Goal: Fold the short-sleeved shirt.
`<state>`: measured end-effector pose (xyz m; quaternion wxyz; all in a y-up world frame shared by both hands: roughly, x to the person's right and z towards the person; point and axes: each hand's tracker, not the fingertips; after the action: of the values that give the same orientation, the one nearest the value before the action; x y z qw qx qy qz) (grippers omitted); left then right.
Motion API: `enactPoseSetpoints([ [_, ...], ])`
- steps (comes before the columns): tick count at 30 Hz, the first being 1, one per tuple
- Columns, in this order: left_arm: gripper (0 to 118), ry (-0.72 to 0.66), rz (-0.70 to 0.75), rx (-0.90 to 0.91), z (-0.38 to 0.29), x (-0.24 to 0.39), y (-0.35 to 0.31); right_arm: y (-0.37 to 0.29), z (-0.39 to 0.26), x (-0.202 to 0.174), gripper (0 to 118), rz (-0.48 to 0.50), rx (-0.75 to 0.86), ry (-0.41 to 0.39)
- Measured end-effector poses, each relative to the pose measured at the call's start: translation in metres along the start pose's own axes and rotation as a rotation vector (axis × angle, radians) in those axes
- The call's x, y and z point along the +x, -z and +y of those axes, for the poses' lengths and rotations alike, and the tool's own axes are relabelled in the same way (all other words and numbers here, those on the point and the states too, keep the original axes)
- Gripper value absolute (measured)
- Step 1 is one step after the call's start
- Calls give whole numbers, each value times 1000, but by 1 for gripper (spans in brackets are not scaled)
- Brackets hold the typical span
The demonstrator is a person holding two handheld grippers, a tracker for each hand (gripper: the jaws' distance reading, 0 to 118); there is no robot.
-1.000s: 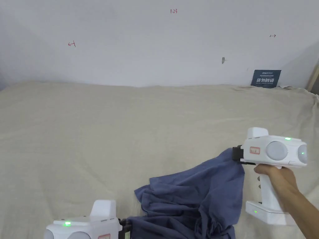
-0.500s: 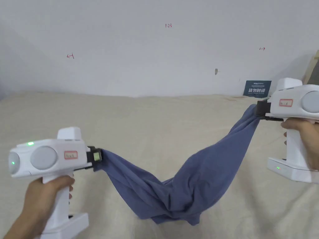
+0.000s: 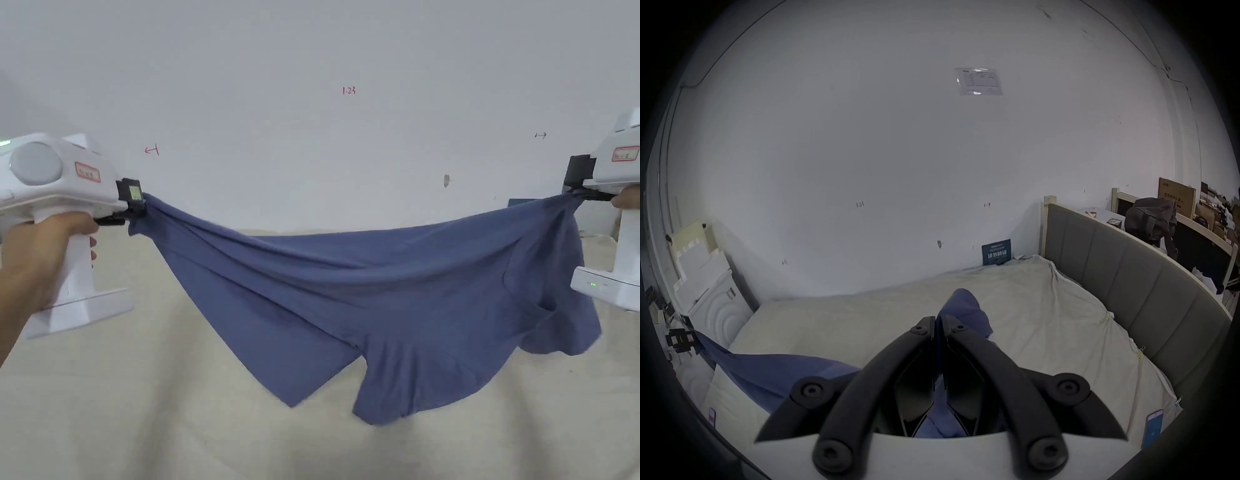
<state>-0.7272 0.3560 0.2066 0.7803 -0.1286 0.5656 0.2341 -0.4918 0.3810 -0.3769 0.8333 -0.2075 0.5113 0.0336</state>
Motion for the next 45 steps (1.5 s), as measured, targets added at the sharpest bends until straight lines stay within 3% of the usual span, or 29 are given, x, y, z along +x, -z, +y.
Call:
enactPoseSetpoints([
  [7, 2, -30, 15, 152, 64, 8, 7, 20, 39, -10, 1, -15, 99, 4],
  [13, 2, -6, 12, 186, 62, -2, 7, 37, 29, 1, 1, -7, 108, 23],
  [22, 2, -15, 6, -15, -71, -27, 31, 51, -93, 10, 1, -2, -67, 41],
  [29, 2, -13, 4, -191, -212, -45, 15, 17, -219, 19, 1, -2, -270, -44],
  [39, 2, 28, 17, -355, -350, -65, -69, -64, -342, 53, 1, 2, -404, 69],
  [45, 2, 32, 11, -411, -384, -78, -124, -96, -368, 81, 1, 12, -411, 59],
])
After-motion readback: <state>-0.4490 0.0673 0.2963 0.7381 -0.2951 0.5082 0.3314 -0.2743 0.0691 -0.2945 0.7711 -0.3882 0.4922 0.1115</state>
